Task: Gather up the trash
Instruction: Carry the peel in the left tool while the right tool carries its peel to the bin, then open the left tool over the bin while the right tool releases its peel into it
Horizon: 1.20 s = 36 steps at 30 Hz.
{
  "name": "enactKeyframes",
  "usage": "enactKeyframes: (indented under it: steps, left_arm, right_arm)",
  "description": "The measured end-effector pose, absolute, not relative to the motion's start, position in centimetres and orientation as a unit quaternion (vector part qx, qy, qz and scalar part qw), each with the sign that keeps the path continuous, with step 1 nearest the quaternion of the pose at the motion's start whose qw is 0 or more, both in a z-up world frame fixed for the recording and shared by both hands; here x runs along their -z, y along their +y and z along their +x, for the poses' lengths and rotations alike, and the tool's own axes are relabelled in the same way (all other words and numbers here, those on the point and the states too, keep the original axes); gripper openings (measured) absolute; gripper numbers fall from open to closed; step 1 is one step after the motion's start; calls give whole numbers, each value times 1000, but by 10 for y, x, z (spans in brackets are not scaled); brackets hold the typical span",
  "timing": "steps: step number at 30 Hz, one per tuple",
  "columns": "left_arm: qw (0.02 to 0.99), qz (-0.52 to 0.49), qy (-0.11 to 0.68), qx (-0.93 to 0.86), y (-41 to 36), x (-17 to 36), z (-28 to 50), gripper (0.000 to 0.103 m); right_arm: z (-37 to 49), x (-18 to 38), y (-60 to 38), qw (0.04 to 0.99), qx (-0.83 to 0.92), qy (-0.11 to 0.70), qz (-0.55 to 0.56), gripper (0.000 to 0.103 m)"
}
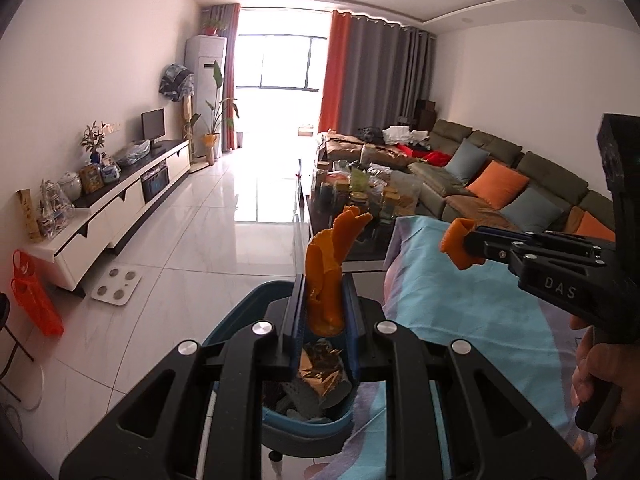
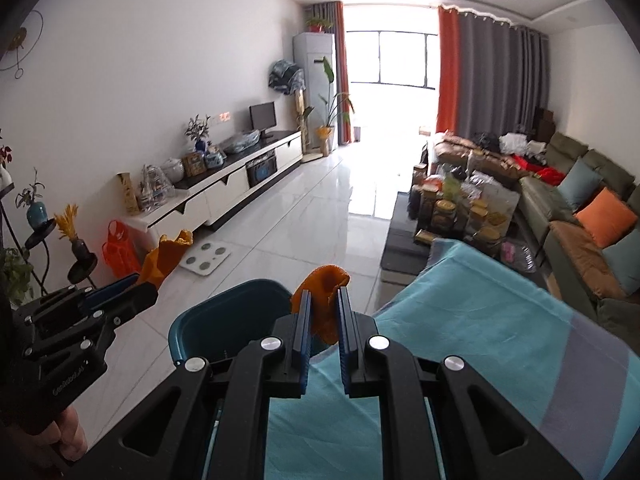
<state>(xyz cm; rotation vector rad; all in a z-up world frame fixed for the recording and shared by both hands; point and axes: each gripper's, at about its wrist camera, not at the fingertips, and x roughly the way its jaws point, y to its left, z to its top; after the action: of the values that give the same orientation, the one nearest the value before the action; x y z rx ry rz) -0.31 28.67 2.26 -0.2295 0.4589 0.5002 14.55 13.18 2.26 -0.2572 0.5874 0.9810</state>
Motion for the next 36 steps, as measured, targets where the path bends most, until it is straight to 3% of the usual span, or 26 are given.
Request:
enactKeyframes:
  steps: [14, 36]
  left_arm:
    - [919, -140, 261, -262, 314, 17, 12, 18]
    - [868, -212, 362, -266, 357, 129, 60, 18]
  right_arm:
    - [152, -2, 180, 804, -483, 313, -153, 11]
    - [148, 60, 276, 724, -505, 395, -254, 12]
